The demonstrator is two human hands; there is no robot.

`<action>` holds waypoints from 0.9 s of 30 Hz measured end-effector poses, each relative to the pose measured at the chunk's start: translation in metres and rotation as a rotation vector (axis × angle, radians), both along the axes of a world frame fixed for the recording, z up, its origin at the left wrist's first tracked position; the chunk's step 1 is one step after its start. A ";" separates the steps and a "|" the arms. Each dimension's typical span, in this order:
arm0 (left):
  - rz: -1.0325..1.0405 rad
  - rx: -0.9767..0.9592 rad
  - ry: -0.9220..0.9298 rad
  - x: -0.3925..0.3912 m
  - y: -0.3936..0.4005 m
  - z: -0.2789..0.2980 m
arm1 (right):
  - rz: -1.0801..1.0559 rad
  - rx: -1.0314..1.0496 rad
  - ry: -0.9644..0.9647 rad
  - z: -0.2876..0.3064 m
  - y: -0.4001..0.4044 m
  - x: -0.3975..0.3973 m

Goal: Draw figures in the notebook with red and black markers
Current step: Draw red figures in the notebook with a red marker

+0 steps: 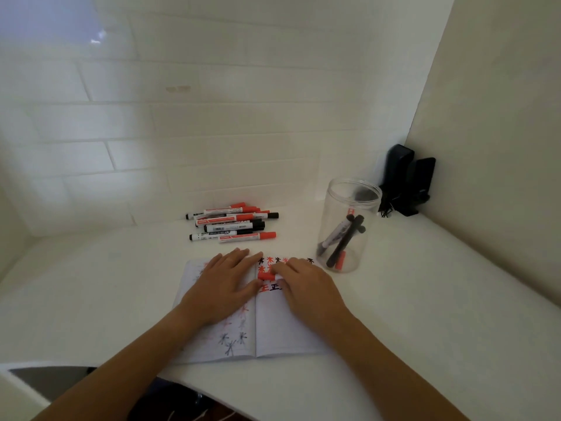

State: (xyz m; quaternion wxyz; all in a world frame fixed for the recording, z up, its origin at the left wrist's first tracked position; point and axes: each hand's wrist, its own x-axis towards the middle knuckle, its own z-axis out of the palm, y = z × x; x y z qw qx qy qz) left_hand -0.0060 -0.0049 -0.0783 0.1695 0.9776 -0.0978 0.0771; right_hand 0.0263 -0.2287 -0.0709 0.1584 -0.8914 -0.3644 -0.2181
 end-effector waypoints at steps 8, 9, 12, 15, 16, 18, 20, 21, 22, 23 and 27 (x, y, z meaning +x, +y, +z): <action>-0.024 0.039 0.038 0.003 0.003 -0.003 | -0.063 -0.018 -0.004 0.000 0.007 -0.006; -0.026 0.046 0.037 0.003 0.003 -0.003 | -0.075 -0.047 -0.015 -0.001 0.005 -0.006; -0.025 0.047 0.030 0.003 0.003 -0.003 | -0.111 -0.102 -0.036 -0.001 0.006 -0.007; -0.021 0.041 0.021 0.003 0.004 -0.004 | -0.111 -0.118 -0.035 -0.003 0.006 -0.006; -0.021 0.041 0.015 0.003 0.004 -0.004 | -0.113 -0.110 -0.014 -0.003 0.005 -0.005; -0.022 0.039 0.012 0.002 0.003 -0.003 | -0.117 -0.071 0.027 -0.004 0.002 -0.004; -0.019 0.034 0.011 0.001 0.002 -0.002 | -0.137 -0.051 0.074 0.000 0.001 -0.006; -0.017 0.034 0.010 0.000 0.000 0.000 | -0.146 -0.052 0.093 0.003 0.001 -0.007; -0.015 0.036 0.008 0.000 0.000 0.001 | -0.157 -0.059 0.104 0.004 0.001 -0.007; -0.016 0.030 0.008 -0.001 -0.001 0.001 | -0.163 -0.079 0.105 0.006 0.001 -0.008; -0.065 -0.085 -0.076 -0.001 0.001 0.001 | -0.127 -0.111 0.024 0.004 0.002 -0.006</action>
